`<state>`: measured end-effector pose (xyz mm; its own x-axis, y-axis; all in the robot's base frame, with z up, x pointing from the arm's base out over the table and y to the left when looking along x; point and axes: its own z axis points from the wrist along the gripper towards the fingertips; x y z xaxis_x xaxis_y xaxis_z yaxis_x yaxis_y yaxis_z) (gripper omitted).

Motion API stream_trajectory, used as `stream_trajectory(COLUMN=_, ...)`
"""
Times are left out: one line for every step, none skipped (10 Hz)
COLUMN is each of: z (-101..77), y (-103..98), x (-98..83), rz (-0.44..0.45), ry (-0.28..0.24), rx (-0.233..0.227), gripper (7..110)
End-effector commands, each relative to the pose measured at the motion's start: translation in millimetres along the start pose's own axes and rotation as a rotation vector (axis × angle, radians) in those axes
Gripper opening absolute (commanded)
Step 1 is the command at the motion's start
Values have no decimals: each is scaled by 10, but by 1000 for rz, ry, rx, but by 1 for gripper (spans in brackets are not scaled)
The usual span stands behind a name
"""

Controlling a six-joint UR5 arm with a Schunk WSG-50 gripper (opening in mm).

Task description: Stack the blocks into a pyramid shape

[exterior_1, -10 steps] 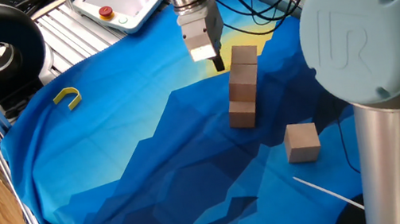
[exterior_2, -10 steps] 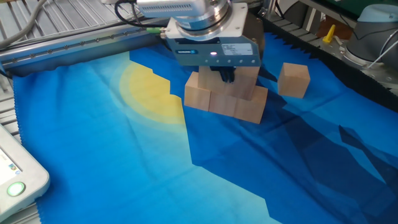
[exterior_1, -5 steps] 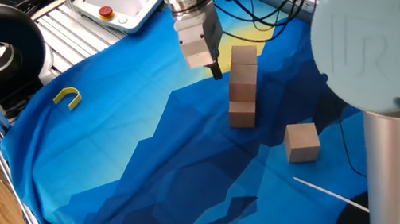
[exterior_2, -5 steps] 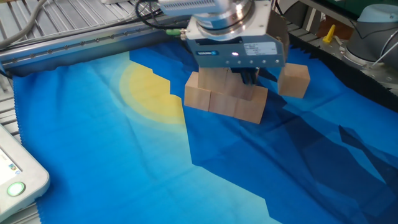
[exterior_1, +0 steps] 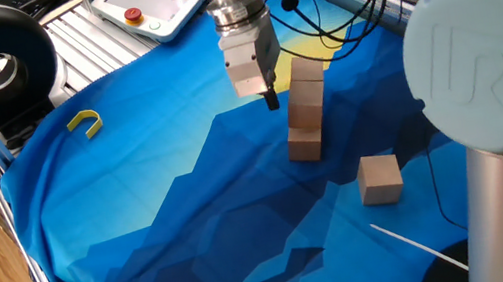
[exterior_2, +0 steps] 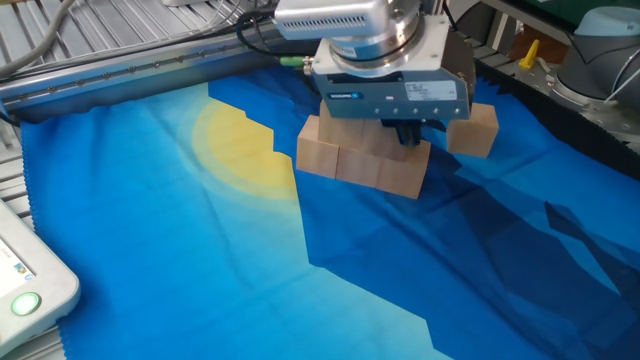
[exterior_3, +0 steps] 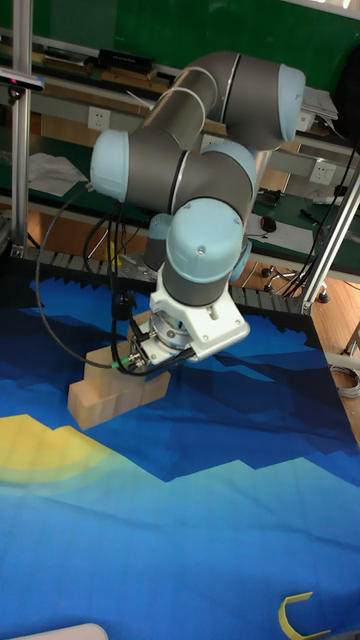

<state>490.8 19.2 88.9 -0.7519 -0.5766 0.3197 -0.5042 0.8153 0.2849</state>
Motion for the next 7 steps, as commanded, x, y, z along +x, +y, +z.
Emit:
stream_trajectory(z=171, y=-59, x=-186, rz=31, ry=-33, rx=17, gripper=7)
stream_trajectory(z=201, y=-60, x=-220, rz=58, ry=-42, rx=23, gripper=7)
stream_trajectory(z=225, y=-45, x=-242, rz=68, ry=-47, rx=21, gripper=7)
stream_trajectory(z=244, y=-47, x=-253, rz=68, ry=-48, rx=22, gripper=7)
stream_trajectory(z=262, y=-63, x=-233, rz=80, ry=-42, rx=32, gripper=7)
stream_trajectory(z=283, y=-37, x=-262, rz=92, ry=-55, rx=30, gripper=7)
stream_trajectory(z=286, y=-64, x=-311, rz=99, ry=-78, rx=47, gripper=7)
